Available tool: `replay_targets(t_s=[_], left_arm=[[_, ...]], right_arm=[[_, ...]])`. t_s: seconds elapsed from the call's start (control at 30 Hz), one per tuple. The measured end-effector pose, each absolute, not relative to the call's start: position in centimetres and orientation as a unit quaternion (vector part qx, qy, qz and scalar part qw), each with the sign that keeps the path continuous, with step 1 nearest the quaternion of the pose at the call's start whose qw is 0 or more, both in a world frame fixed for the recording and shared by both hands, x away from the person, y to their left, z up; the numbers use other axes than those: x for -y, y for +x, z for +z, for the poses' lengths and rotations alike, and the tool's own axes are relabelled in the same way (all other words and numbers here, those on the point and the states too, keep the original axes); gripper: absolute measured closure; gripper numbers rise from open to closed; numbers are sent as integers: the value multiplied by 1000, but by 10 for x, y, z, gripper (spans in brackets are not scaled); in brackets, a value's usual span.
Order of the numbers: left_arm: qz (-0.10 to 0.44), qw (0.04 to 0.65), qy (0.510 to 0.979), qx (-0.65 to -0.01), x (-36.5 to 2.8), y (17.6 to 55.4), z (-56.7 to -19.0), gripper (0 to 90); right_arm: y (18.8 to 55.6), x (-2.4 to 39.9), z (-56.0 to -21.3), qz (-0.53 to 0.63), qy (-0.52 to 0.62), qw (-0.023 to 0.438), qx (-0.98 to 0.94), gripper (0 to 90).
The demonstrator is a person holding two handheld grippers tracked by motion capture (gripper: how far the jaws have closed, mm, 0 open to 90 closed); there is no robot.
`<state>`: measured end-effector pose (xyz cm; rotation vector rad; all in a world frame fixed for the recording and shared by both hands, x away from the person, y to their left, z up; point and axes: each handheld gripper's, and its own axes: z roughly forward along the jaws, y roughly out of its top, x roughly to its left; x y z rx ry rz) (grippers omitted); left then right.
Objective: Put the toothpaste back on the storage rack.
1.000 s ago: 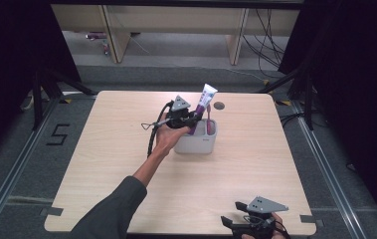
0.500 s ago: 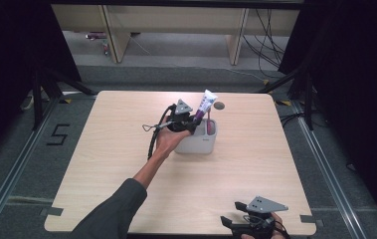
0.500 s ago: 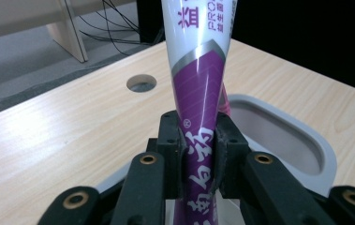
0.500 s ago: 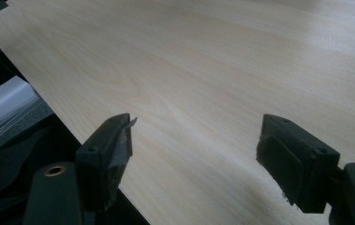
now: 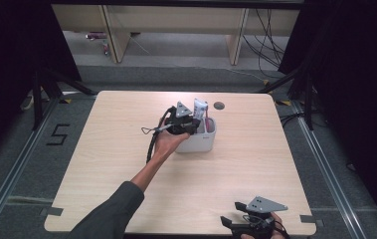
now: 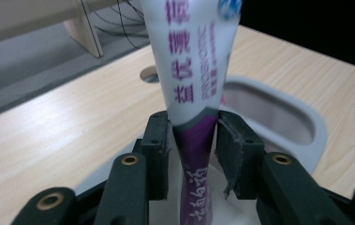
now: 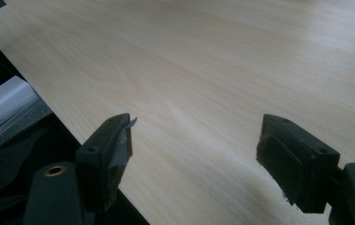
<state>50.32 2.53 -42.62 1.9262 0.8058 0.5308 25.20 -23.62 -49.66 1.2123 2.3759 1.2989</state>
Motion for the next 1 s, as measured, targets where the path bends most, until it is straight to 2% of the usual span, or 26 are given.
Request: replay_targets(t_s=[0.07,0.43,1.0], left_arm=[[223,482,779,-334,-26,502,-420,615],[218,490,776,-332,-34,499,-410,609],[213,498,768,-343,-55,490,-393,527]], right_arm=[[252,236,-497,434,408,89,-798,268],[252,236,-496,427,407,88,-803,268],[252,236,-496,427,408,90,-802,268]])
